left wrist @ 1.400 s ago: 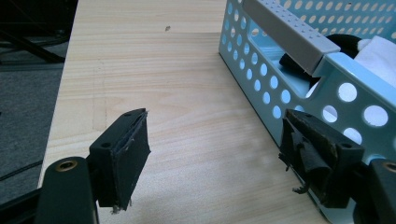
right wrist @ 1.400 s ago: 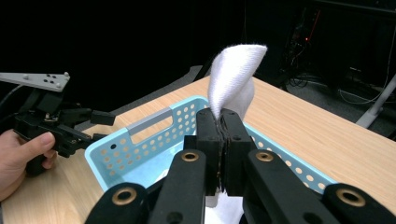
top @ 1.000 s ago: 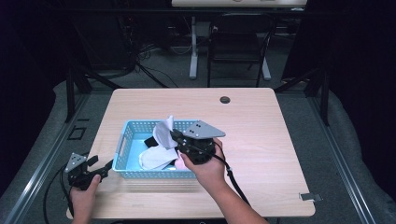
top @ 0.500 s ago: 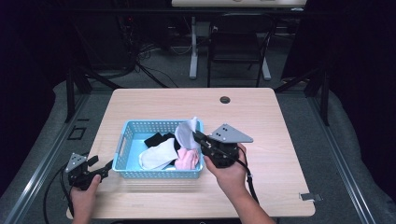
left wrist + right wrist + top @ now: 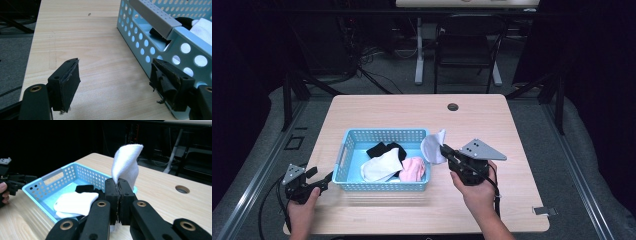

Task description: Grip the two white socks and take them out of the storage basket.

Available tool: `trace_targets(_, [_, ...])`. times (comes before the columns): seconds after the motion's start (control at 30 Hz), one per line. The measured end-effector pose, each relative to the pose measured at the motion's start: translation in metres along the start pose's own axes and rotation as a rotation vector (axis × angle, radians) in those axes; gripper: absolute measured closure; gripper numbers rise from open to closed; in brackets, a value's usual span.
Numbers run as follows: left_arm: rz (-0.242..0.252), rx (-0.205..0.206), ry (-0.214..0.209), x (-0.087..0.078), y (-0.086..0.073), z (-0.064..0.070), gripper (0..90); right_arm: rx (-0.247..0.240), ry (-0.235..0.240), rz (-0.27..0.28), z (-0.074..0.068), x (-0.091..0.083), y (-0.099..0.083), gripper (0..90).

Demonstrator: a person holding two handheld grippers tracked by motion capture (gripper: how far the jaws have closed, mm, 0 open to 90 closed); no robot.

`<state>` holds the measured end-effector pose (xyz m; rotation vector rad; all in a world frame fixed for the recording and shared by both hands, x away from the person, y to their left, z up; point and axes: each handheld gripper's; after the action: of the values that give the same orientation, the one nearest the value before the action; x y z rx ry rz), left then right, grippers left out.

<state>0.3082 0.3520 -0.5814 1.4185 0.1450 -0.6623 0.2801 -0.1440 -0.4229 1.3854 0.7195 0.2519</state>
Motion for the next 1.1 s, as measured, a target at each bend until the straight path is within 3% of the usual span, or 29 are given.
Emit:
trace_targets(0.6, [-0.002, 0.001, 0.002, 0.000, 0.000, 0.000, 23.8, 0.034, -0.051, -0.049, 0.012, -0.013, -0.031, 88.1])
trace_targets(1.1, [-0.004, 0.000, 0.001, 0.000, 0.000, 0.000, 23.8, 0.095, -0.076, -0.139, 0.025, -0.005, -0.072, 88.0])
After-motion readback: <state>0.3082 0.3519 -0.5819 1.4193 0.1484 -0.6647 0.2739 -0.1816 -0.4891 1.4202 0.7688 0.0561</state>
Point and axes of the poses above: each handheld gripper's, and its own axes: x roughly forward along the jaws, y roughly out of its top, z roughly to its right, and after that the axes turned 3 degrees about -x, right-handed
